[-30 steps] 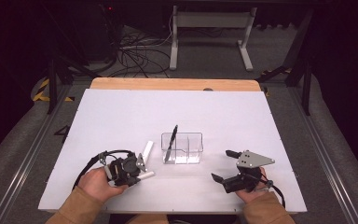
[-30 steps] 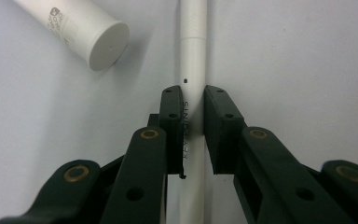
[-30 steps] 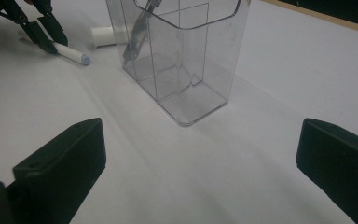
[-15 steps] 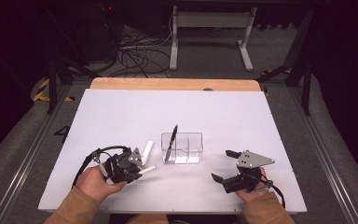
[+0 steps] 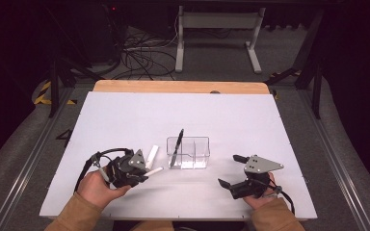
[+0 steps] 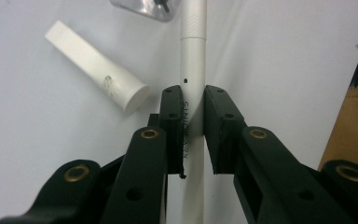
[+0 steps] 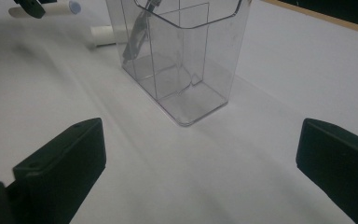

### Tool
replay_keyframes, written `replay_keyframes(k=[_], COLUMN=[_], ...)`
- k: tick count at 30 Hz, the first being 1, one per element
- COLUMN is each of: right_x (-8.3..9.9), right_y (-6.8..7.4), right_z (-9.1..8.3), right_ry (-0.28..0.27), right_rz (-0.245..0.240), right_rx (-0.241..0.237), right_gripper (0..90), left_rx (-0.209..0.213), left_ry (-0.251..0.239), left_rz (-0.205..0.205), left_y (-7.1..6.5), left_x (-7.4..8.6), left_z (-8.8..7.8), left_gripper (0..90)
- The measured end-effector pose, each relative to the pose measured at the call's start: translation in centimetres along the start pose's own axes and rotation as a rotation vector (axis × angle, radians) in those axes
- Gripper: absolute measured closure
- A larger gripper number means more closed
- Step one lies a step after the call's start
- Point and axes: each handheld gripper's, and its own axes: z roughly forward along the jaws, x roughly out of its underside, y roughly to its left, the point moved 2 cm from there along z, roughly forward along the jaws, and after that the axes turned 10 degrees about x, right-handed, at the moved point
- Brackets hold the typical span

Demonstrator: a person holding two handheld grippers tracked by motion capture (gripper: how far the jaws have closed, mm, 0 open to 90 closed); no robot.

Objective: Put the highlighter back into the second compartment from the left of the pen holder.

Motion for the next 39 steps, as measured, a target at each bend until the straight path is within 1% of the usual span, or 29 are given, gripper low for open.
replay_keyframes(k=[8, 16, 21, 28, 33, 35, 39], right_x=[0.0, 0.1, 0.1, 0.2, 0.2, 0.2, 0.3], right_y=[0.0, 0.1, 0.1, 0.1, 0.1, 0.1, 0.1], right_z=[0.0, 0.1, 0.1, 0.1, 0.2, 0.1, 0.1], right_ry=[0.002, 0.009, 0.009, 0.009, 0.009, 0.01, 0.012], right_rz=[-0.002, 0.006, 0.006, 0.006, 0.007, 0.007, 0.006], right_rx=[-0.001, -0.003, -0.002, 0.005, 0.009, 0.01, 0.011], right_gripper=[1.6, 1.5, 1.4, 1.4, 1.4, 1.4, 1.4], left_rx=[-0.007, -0.001, 0.0, 0.015, 0.027, 0.028, 0.043], left_ry=[-0.126, -0.24, -0.332, -0.447, -0.511, -0.527, -0.571], left_rz=[0.026, 0.029, 0.029, 0.029, 0.035, 0.041, 0.045], left_y=[-0.3, -0.2, 0.0, 0.0, 0.1, 0.1, 0.3], left_x=[-0.9, -1.7, -2.0, -2.7, -3.3, -3.6, -4.1], left_z=[-1.6, -2.7, -3.6, -4.5, -4.8, -4.9, -5.0], left_gripper=[78.6, 78.6, 78.6, 78.6, 78.6, 78.5, 78.6])
